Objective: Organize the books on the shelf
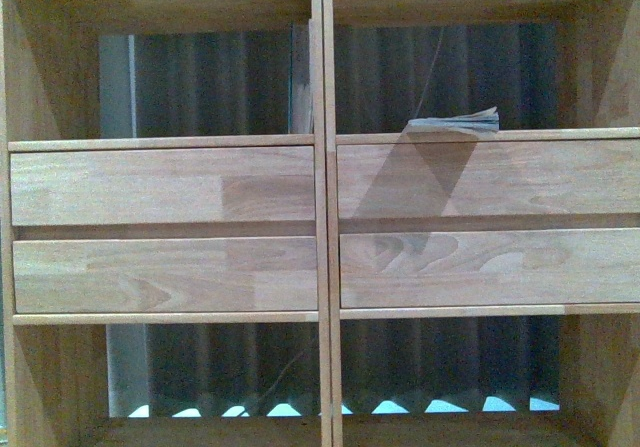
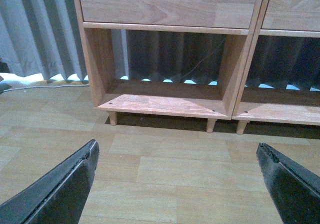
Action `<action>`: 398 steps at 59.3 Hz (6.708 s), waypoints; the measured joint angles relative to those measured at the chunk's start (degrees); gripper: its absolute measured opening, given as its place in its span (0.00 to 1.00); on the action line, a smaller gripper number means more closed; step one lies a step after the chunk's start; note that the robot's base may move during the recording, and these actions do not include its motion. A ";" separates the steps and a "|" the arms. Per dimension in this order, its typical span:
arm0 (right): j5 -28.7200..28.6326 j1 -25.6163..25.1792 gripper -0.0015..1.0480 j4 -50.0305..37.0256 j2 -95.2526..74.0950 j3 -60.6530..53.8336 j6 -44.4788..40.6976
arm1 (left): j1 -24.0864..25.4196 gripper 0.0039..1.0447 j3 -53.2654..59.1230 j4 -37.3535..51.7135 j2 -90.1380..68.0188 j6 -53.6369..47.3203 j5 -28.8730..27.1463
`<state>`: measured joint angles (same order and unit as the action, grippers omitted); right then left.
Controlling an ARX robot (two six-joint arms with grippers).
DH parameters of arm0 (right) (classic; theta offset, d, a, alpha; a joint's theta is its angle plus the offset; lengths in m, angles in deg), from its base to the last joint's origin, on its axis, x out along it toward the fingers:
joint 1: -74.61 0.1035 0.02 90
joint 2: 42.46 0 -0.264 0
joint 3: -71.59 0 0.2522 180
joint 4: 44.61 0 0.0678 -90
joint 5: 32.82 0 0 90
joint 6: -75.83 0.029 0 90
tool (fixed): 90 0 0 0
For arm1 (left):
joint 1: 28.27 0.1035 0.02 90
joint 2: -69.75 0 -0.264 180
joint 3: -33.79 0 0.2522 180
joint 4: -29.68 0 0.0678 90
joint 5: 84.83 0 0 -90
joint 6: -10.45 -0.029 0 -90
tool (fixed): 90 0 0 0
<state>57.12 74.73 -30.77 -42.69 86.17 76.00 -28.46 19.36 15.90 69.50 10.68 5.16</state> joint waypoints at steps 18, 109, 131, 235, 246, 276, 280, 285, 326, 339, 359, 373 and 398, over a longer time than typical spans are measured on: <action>0.02 0.00 0.93 0.00 0.00 0.00 0.00 | 0.00 0.93 0.00 0.00 0.00 0.00 0.00; 0.02 0.00 0.93 0.00 -0.02 0.00 0.00 | 0.00 0.93 0.00 -0.02 -0.02 0.00 0.00; 0.02 0.00 0.93 0.00 -0.02 0.00 0.00 | 0.00 0.93 0.00 0.00 0.00 -0.02 0.00; -6.64 1.77 0.11 -38.07 -81.20 44.19 70.79 | 0.02 0.93 0.00 -0.02 -0.02 -0.02 0.11; -10.10 1.68 0.07 -39.98 -75.10 41.38 68.76 | 16.35 0.93 -1.92 5.60 -13.90 -2.58 45.16; -17.33 -1.03 0.07 -42.97 -61.40 40.41 57.99 | 27.54 0.93 -22.40 54.75 -57.02 17.05 53.88; -17.07 0.20 0.07 -43.82 -61.11 40.79 55.74 | 26.45 0.93 -27.80 53.48 -63.17 18.91 53.53; -16.37 2.05 0.07 -45.92 -60.70 41.22 53.11 | 24.52 0.93 -34.21 50.93 -69.37 20.70 53.13; -16.90 15.76 0.07 -67.01 -66.29 41.75 42.42 | 6.21 0.93 -65.26 75.41 -89.15 64.19 58.47; -15.65 16.90 0.07 -67.08 -73.31 46.80 42.21 | 5.97 0.93 -65.31 79.91 -89.35 68.91 58.47; -15.76 23.82 0.07 -65.70 -78.23 51.23 39.74 | 5.97 0.93 -65.31 79.91 -89.35 68.94 58.49; -15.82 26.01 0.07 -65.64 -78.75 51.52 38.77 | -4.57 0.93 -70.95 69.09 -90.14 71.78 52.63; -17.42 24.55 0.07 -67.08 -76.56 48.74 40.13 | -9.35 0.93 -73.66 59.45 -91.03 66.01 50.12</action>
<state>39.70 99.28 -97.85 -119.25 134.91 116.13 -37.81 -54.29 75.36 -21.53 76.68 55.28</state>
